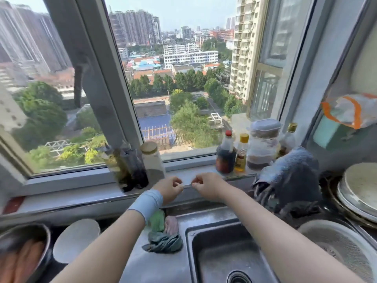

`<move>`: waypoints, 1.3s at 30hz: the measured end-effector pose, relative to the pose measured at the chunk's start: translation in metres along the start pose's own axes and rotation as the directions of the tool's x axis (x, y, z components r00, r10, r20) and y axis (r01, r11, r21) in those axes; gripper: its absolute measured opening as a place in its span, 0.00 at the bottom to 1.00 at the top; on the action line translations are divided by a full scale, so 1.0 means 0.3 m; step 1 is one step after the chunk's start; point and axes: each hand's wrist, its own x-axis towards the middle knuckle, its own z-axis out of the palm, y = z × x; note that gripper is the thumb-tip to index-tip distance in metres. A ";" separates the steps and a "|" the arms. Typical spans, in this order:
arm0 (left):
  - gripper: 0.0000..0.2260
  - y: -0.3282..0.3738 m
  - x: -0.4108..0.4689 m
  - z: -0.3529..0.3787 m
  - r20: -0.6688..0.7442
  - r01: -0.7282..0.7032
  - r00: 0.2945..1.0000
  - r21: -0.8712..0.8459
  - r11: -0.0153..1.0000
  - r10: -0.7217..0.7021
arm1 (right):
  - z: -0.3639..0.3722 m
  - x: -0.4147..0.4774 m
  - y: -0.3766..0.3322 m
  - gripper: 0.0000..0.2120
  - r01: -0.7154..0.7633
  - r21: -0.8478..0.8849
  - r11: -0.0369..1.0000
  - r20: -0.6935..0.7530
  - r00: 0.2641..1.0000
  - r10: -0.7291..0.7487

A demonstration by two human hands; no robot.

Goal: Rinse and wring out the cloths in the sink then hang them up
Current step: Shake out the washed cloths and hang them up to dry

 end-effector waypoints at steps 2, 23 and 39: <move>0.16 -0.136 0.001 0.030 0.041 0.054 0.998 0.036 0.998 -0.055 | 0.124 0.062 -0.010 0.15 -0.044 0.016 0.999 0.096 0.995 0.042; 0.21 -0.586 0.080 0.342 0.420 -0.037 0.902 0.298 0.954 -0.096 | 0.777 0.225 0.121 0.09 -0.269 -0.133 0.954 0.396 0.868 0.300; 0.07 -0.189 -0.057 0.037 0.104 -0.063 0.981 -0.627 0.777 0.164 | 0.312 0.052 0.016 0.10 -0.115 0.634 0.764 -0.101 0.968 0.229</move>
